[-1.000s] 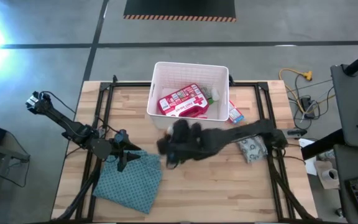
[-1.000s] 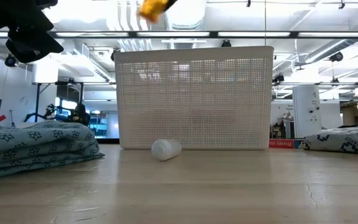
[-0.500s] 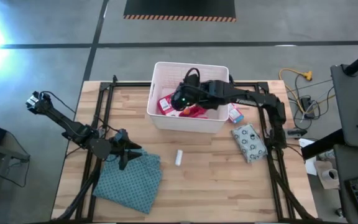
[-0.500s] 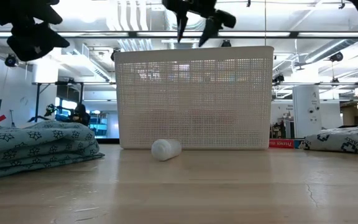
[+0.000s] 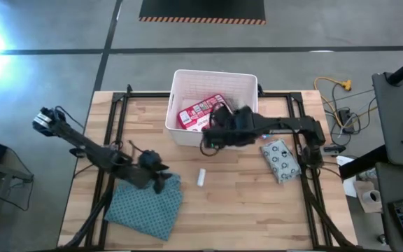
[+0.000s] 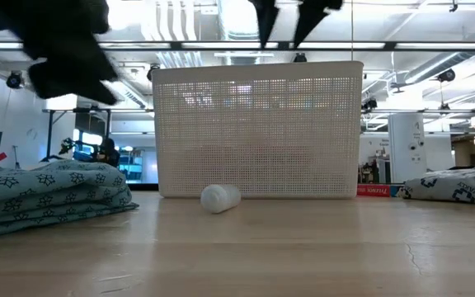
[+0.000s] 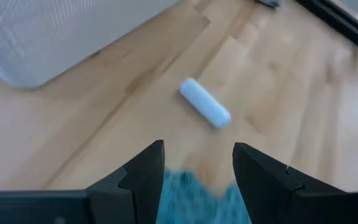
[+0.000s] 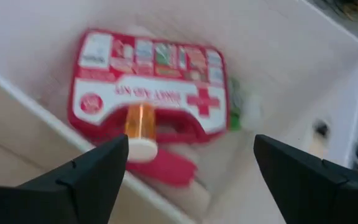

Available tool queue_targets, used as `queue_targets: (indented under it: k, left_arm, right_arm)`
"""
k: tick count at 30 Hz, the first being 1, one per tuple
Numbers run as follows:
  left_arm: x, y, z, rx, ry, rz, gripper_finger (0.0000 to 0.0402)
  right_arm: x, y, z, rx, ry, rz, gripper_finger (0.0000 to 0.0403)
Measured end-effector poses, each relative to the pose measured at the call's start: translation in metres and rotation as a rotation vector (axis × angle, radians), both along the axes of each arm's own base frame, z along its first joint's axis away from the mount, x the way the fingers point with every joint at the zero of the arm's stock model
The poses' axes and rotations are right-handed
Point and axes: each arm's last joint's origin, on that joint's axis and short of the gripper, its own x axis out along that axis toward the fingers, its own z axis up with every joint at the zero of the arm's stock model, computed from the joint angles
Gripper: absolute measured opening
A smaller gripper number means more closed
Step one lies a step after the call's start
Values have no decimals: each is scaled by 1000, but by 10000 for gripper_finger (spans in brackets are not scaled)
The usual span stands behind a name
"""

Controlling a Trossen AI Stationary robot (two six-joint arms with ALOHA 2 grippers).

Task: Pick & place medical supplies in basket/bin
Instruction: Put the white rolled gauze into the white bin

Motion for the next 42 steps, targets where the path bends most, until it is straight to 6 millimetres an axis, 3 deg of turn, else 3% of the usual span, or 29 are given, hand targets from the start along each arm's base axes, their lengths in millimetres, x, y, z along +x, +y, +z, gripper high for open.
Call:
queue_targets:
  k: [5, 12, 17, 24, 31, 42]
  left_arm:
    - [49, 5, 11, 36, 130, 73, 171]
    - [113, -3, 17, 84, 286, 58, 171]
    - [146, -15, 5, 149, 406, 6, 171]
    - [168, -24, -20, 86, 520, -9, 171]
    - [170, -11, -23, -90, 467, 255, 171]
    - [186, -1, -28, -254, 338, 434, 171]
  right_arm:
    - [-13, 35, 1, 43, -105, -30, 328]
    - [-58, 74, 7, 175, -163, -12, 329]
    - [-100, 107, 3, 339, -152, -5, 327]
    - [-169, 138, -19, 452, -120, -44, 327]
    - [-228, 146, -47, 433, -127, -39, 327]
    - [-267, 132, -78, 375, -74, 46, 327]
